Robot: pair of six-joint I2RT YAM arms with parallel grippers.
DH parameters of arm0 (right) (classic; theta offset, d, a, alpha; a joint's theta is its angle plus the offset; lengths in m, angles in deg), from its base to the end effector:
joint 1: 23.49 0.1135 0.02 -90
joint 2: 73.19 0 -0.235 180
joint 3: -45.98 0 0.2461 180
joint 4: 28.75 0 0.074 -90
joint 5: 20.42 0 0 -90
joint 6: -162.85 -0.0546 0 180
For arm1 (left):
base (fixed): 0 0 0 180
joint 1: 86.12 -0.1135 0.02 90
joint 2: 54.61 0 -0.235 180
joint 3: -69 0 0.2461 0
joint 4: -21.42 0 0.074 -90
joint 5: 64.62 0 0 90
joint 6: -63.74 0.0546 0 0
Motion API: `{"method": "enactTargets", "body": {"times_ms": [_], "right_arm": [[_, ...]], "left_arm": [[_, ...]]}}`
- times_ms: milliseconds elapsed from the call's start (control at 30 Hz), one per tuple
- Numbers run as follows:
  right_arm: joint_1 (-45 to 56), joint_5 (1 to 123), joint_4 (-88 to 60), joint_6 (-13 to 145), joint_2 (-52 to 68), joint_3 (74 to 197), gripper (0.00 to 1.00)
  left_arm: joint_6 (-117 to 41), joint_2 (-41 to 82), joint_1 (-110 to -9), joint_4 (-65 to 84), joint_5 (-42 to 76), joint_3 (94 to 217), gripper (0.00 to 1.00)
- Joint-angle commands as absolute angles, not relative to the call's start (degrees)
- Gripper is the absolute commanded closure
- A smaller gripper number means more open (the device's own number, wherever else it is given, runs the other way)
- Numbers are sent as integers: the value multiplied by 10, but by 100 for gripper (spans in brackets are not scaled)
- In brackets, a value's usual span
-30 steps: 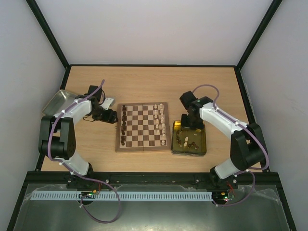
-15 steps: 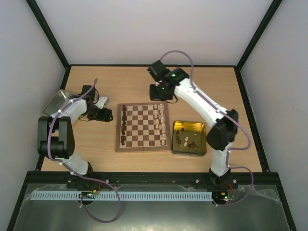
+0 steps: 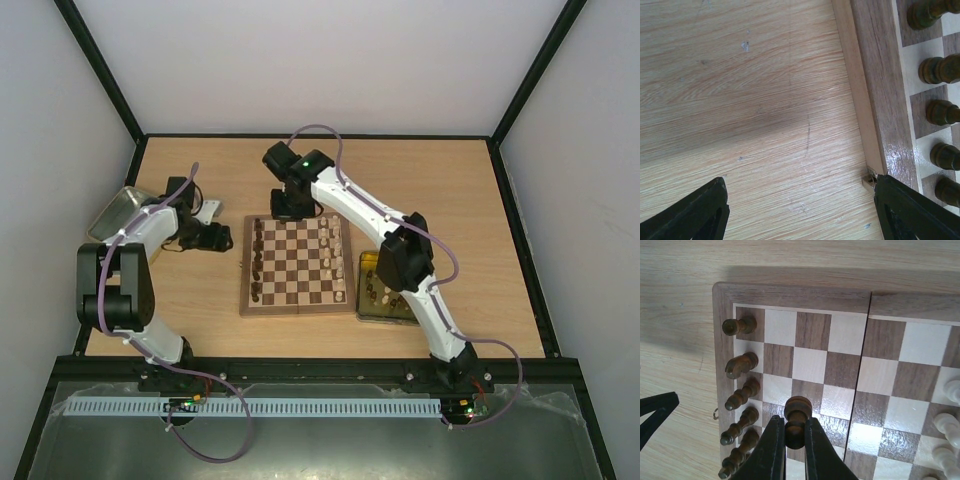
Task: Set up the chess pieces on the board
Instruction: Place the chess piece on the chessboard.
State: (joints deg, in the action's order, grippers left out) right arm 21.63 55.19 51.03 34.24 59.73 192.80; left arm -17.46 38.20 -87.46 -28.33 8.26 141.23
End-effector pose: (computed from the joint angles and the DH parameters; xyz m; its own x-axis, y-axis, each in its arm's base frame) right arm 0.3226 0.3432 0.2289 -0.9763 -0.1238 -0.1778 -0.1904 0.8814 0.4322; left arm 0.3047 -0.0090 0.1429 -0.9186 0.1248 -0.3750 0.2198 0.9498 -0.2224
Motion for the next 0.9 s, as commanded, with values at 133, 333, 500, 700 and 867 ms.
{"method": "enactTargets", "body": {"times_ms": [133,333,500,700,867], "right_arm": [[217,524,472,325,633,1954,98],[219,510,444,314,655,1958,98],[219,506,432,310,673,1969,98],[219,506,420,303,696,1986,98],[219,507,416,298,712,2004,97]], "left_arm": [[-177,359,-882,-281,76,1399,19],[-177,356,-883,-279,74,1394,18],[-177,358,-883,-277,73,1394,18],[-176,360,-884,-278,73,1394,18],[-176,357,-884,-276,73,1390,17]]}}
